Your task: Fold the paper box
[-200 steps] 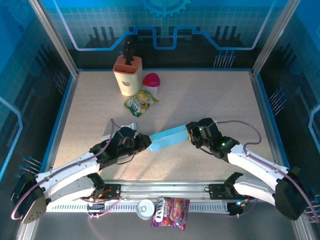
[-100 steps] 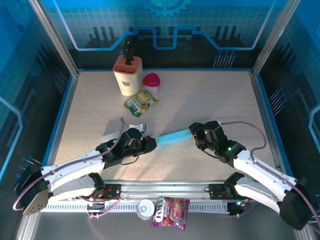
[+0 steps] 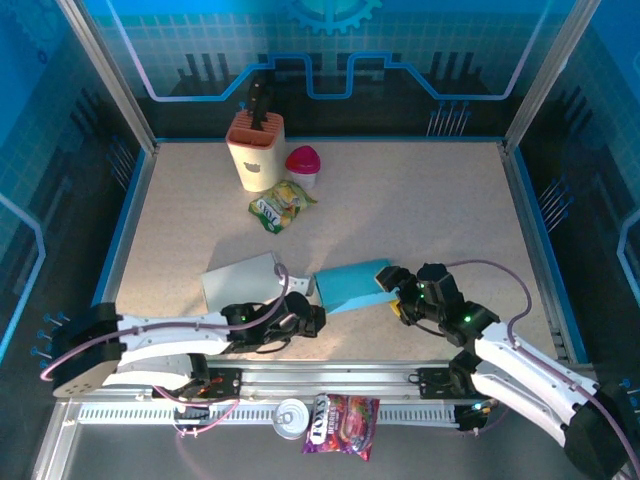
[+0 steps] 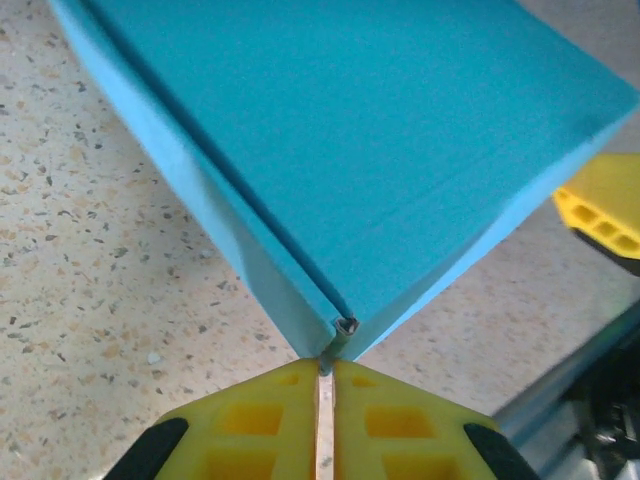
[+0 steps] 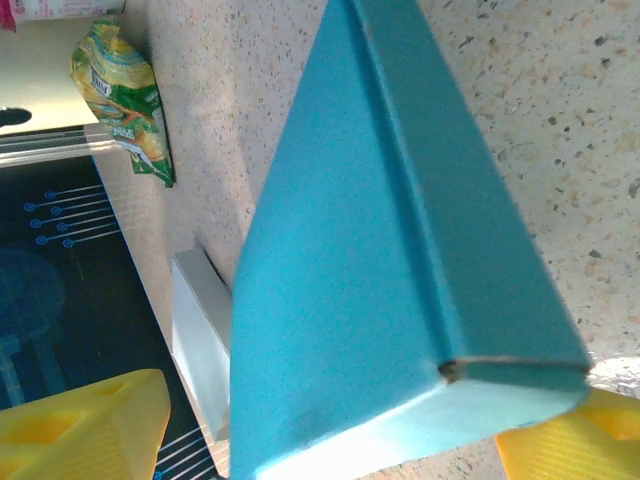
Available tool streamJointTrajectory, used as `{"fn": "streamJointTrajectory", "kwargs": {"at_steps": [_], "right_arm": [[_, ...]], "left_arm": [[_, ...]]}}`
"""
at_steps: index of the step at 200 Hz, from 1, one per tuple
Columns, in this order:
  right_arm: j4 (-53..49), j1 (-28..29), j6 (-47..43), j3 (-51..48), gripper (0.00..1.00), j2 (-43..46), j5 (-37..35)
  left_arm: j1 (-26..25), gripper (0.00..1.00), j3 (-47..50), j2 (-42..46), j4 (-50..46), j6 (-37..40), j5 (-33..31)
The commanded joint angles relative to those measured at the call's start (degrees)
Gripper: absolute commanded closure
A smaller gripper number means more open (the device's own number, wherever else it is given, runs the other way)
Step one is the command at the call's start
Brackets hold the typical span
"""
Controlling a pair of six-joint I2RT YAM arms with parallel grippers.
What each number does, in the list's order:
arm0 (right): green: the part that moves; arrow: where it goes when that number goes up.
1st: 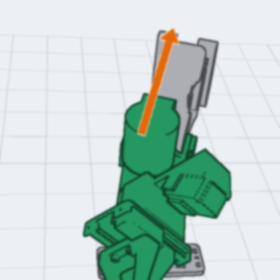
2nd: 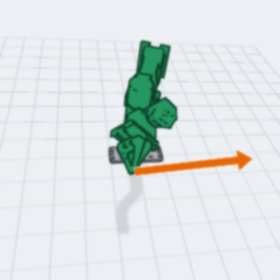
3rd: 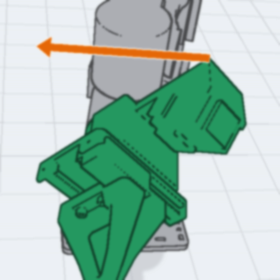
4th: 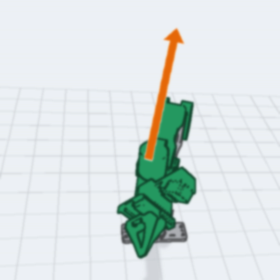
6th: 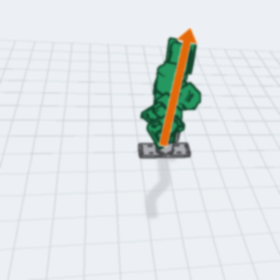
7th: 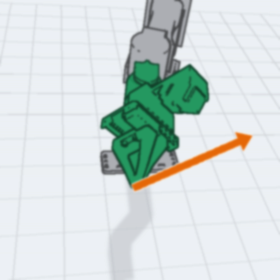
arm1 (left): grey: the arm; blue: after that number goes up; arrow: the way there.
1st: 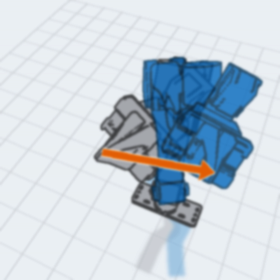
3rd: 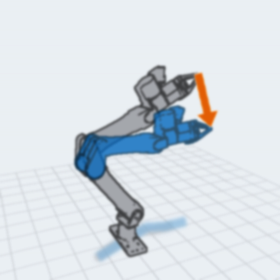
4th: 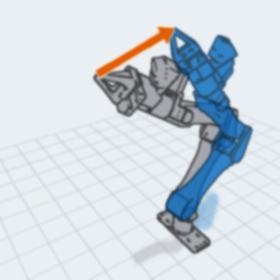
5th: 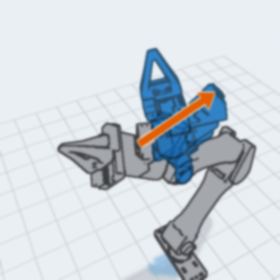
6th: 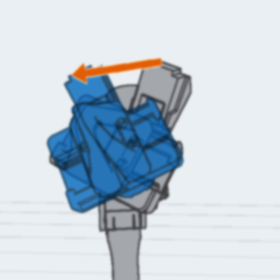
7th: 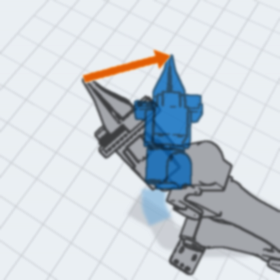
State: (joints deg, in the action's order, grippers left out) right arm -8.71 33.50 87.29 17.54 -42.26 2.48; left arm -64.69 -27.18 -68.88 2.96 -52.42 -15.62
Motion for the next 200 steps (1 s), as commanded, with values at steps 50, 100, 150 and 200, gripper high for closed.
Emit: {"fn": "streamJointTrajectory", "kwargs": {"at_steps": [50,100,150,200], "right_arm": [[-27.59,-9.09,-20.72,14.69,0.04,3.76,-5.11],[-26.97,-23.83,-46.23,23.6,0.0,1.32,-4.08],[-18.67,-26.36,-57.73,19.82,0.0,7.45,-27.99],[19.12,-27.25,-74.12,-5.22,0.0,12.42,-31.08]], "left_arm": [[3.48,0.6,-2.31,9.13,-4.14,1.58,-0.87],[29.81,0.11,-5.43,25.37,-20.68,6.09,15.36],[56.7,0.01,-6.61,27.85,-25.68,16.19,23.55],[60.4,0.01,-1.31,27.49,-18.98,19.86,-3.51]]}}
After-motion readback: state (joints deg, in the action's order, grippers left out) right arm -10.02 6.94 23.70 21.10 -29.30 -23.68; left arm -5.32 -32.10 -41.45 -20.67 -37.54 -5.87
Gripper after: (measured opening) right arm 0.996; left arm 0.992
